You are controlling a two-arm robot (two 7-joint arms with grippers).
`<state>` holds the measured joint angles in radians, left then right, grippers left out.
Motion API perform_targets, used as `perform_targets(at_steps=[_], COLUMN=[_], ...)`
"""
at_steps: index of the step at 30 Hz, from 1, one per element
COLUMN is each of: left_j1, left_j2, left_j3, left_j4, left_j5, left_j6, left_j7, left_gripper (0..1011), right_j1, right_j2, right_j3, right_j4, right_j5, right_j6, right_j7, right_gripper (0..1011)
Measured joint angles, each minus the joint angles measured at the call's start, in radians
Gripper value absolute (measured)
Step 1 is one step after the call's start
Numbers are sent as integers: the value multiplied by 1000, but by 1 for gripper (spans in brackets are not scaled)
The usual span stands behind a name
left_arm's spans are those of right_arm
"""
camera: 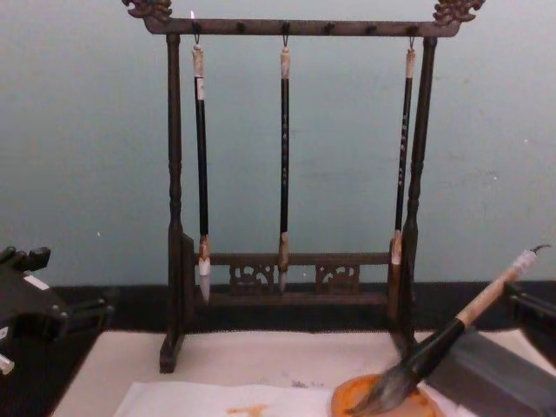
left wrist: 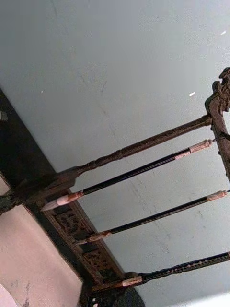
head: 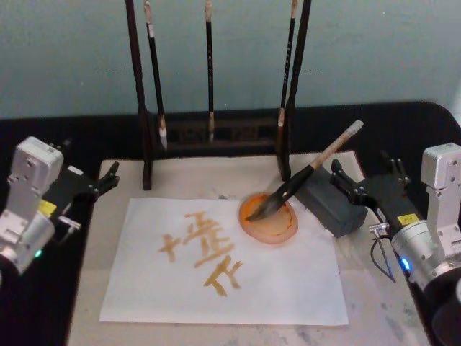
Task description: Pick up the brush from the inkstone, write on the paper, then place the brush back to its original position.
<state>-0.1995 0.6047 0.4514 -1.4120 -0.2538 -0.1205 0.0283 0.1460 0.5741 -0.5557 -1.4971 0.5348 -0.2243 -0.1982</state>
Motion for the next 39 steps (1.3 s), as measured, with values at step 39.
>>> perform_targets(at_steps=[39], left_j1=[0], left_j2=[0], left_j3=[0], left_j4=[0], left_j5=[0], left_j6=[0], left_j7=[0], left_gripper=[1010], right_j1=[0], right_j2=[0], right_j3=[0], right_j4=[0], right_j5=[0], right_j6=[0], right_j7=[0], right_gripper=[1000])
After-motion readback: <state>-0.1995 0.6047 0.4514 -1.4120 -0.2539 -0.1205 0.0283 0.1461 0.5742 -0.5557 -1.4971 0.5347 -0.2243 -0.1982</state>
